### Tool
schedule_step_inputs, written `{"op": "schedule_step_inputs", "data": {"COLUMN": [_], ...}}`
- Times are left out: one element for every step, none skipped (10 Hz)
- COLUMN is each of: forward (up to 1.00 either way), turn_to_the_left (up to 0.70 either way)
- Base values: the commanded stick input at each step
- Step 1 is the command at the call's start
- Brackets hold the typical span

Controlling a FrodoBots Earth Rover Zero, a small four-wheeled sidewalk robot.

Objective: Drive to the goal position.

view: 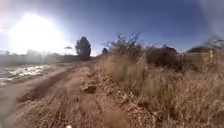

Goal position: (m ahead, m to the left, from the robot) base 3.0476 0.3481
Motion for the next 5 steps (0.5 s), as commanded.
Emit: {"op": "schedule_step_inputs", "data": {"forward": [0.50,0.50,0.50,0.50,0.50], "turn_to_the_left": [0.07,0.49,0.50,0.50,0.50]}}
